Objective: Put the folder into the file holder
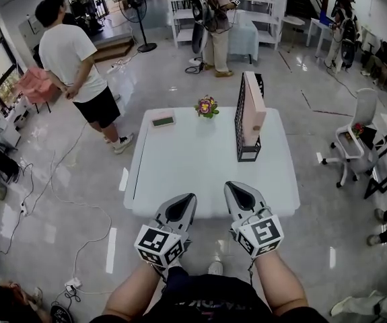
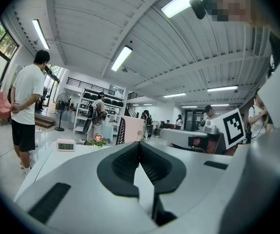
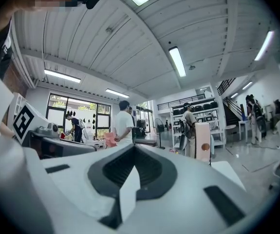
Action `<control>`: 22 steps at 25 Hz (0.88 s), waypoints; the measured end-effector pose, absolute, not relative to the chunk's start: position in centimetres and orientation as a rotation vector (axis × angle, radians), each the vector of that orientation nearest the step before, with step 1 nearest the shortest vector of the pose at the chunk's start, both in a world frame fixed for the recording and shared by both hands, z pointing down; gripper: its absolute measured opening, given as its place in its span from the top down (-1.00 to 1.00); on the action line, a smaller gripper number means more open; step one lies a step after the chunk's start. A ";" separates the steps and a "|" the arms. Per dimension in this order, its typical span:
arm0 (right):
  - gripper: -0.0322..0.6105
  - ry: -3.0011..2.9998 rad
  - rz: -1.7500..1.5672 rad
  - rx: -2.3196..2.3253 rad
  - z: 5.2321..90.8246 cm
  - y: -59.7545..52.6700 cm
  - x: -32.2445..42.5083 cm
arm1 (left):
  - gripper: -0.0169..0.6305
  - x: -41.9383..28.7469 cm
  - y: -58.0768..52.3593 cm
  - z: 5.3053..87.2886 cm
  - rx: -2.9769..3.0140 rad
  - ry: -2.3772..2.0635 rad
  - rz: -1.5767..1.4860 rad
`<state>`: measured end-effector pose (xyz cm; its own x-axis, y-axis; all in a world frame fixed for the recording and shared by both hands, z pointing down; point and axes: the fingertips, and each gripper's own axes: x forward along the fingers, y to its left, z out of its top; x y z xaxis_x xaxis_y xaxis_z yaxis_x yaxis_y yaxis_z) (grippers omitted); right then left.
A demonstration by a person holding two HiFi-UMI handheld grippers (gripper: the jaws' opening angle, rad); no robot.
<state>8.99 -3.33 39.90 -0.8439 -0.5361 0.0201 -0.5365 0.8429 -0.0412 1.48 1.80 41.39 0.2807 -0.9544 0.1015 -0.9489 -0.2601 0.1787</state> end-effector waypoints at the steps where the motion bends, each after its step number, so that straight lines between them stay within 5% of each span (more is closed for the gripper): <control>1: 0.90 -3.007 0.075 0.875 40.0 -3.4 8.8 | 0.94 1.4 1.8 41.4 2.341 -1.770 -0.040; 22: 0.90 -2.995 0.082 0.882 40.3 -2.9 9.8 | 0.93 2.7 2.0 41.5 2.344 -1.762 -0.058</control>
